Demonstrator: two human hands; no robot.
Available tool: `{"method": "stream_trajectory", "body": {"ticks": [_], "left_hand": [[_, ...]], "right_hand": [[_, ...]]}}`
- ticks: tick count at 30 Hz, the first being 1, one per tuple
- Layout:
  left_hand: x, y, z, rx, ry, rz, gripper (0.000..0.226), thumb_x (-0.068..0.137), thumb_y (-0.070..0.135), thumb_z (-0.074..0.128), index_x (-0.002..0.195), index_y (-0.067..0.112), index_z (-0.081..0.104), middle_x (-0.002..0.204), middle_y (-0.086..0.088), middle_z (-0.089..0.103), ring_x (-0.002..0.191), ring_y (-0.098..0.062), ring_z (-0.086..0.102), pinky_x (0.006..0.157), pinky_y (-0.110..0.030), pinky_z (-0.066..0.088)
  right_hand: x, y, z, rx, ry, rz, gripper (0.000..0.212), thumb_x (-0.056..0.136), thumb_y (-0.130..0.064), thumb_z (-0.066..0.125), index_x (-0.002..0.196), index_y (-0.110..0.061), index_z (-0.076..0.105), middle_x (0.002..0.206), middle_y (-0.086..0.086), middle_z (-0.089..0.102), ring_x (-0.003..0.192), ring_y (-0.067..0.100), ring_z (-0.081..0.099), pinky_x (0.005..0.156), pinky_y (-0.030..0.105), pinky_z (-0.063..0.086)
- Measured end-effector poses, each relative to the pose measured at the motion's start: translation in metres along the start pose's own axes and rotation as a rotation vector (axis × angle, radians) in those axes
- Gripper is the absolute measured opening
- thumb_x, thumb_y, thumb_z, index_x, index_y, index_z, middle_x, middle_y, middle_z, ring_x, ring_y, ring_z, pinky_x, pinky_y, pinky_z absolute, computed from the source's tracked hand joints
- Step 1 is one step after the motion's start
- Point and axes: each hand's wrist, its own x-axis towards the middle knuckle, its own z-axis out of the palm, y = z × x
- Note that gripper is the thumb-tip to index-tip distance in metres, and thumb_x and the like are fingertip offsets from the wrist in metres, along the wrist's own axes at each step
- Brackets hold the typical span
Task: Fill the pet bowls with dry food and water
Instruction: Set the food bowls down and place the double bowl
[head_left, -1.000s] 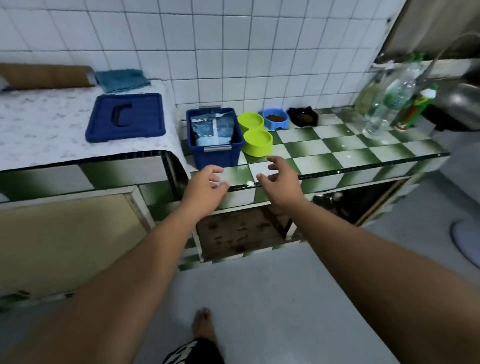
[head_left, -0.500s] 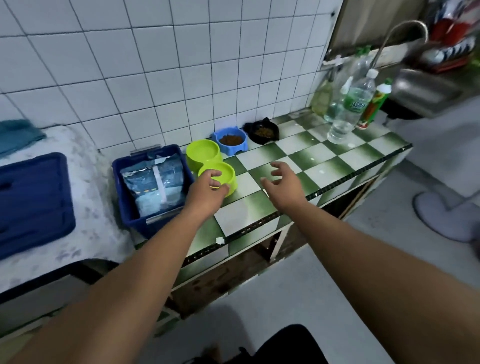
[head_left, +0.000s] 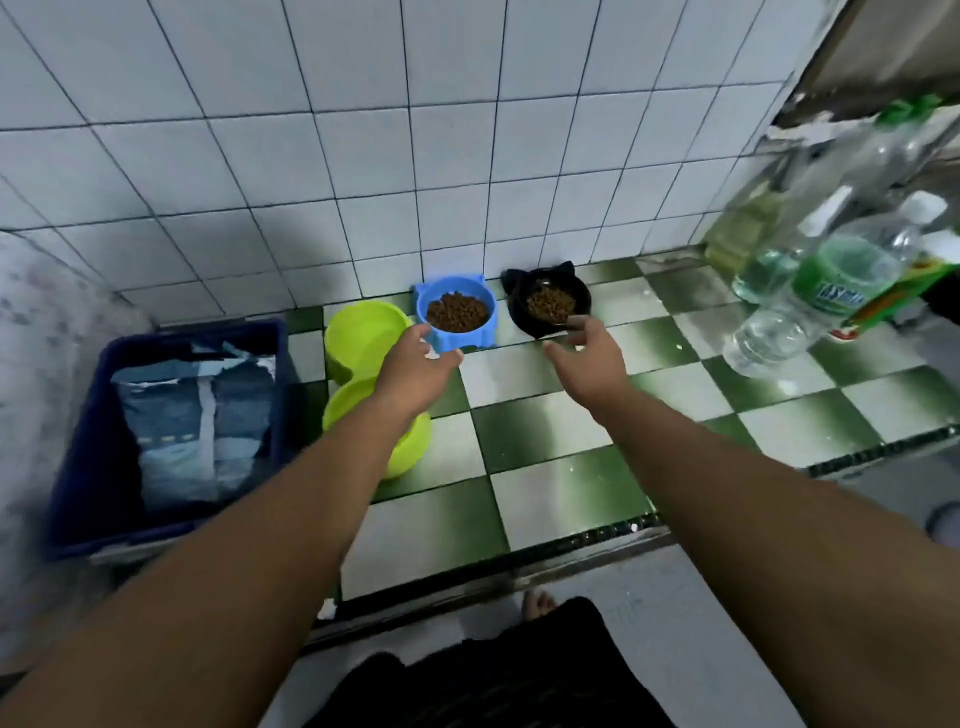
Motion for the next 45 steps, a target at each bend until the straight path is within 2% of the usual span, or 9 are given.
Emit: {"method": "stream_trajectory", "body": {"ticks": [3,10,15,19,23,29,34,42,45], "left_hand": [[0.027,0.008,0.028,0.022,0.052,-0.097,0.064,0.095,0.032,0.069,0.151,0.016,0.042,0.144,-0.008,0.053,0.124,-0.025,0.055,0.101,-0.035,0.046],[0.075,0.010,0.068,0.018,0.176,-0.171,0.031,0.089,0.011,0.069,0.120,0.011,0.066,0.108,-0.010,0.071,0.100,-0.027,0.066,0.059,-0.019,0.042],[0.094,0.013,0.080,-0.137,0.313,-0.295,0.055,0.084,0.014,0.074,0.133,0.011,0.049,0.123,-0.007,0.061,0.111,-0.024,0.060,0.082,-0.029,0.047],[0.105,0.013,0.087,-0.116,0.315,-0.300,0.041,0.088,0.010,0.069,0.128,0.011,0.058,0.114,-0.007,0.066,0.100,-0.022,0.062,0.068,-0.022,0.044],[0.114,0.014,0.090,-0.177,0.371,-0.327,0.040,0.091,0.009,0.070,0.129,0.006,0.057,0.112,-0.007,0.065,0.102,-0.023,0.064,0.064,-0.016,0.042],[0.123,0.022,0.088,-0.223,0.435,-0.371,0.047,0.100,0.013,0.063,0.139,0.016,0.037,0.119,-0.009,0.050,0.103,-0.025,0.055,0.080,-0.035,0.052],[0.124,0.025,0.091,-0.349,0.335,-0.355,0.061,0.098,-0.004,0.052,0.148,0.028,0.040,0.119,-0.003,0.052,0.102,-0.027,0.059,0.066,-0.039,0.059],[0.092,0.018,0.094,-0.380,0.299,-0.320,0.052,0.100,0.003,0.051,0.143,0.032,0.052,0.124,-0.002,0.057,0.115,-0.030,0.060,0.077,-0.044,0.061],[0.078,0.010,0.094,-0.369,0.307,-0.302,0.048,0.099,0.002,0.050,0.132,0.037,0.057,0.118,0.002,0.060,0.115,-0.027,0.061,0.096,-0.052,0.057]], "right_hand": [[0.056,0.009,-0.015,-0.052,-0.089,0.014,0.053,0.088,-0.031,0.071,0.134,-0.013,0.051,0.112,0.003,0.060,0.099,0.019,0.060,0.093,0.033,0.051],[0.140,0.033,-0.021,-0.045,-0.100,0.116,0.052,0.088,-0.025,0.072,0.131,-0.006,0.052,0.120,0.012,0.063,0.108,0.029,0.063,0.085,0.027,0.045],[0.181,0.040,-0.015,-0.080,-0.144,0.254,0.068,0.087,-0.032,0.072,0.141,-0.001,0.047,0.138,0.019,0.053,0.121,0.039,0.056,0.100,0.043,0.050],[0.191,0.044,-0.003,-0.118,-0.220,0.283,0.069,0.071,-0.041,0.074,0.129,-0.008,0.057,0.130,0.015,0.054,0.107,0.035,0.060,0.094,0.046,0.056],[0.190,0.043,-0.001,-0.119,-0.206,0.261,0.054,0.084,-0.024,0.069,0.135,-0.021,0.051,0.128,0.013,0.045,0.110,0.035,0.056,0.097,0.047,0.054],[0.195,0.042,-0.001,0.101,-0.219,0.284,0.041,0.090,-0.004,0.054,0.123,-0.024,0.041,0.114,0.009,0.052,0.084,0.023,0.061,0.048,0.029,0.055],[0.191,0.046,-0.010,0.209,-0.249,0.325,0.069,0.082,-0.005,0.054,0.141,-0.037,0.038,0.120,0.008,0.054,0.101,0.034,0.064,0.077,0.053,0.061],[0.170,0.059,-0.036,0.294,-0.238,0.367,0.068,0.089,-0.001,0.053,0.149,-0.032,0.041,0.129,0.005,0.053,0.107,0.030,0.062,0.087,0.051,0.059],[0.157,0.057,-0.044,0.332,-0.228,0.373,0.064,0.092,0.002,0.052,0.147,-0.029,0.044,0.121,0.006,0.052,0.099,0.028,0.061,0.084,0.051,0.059]]}}
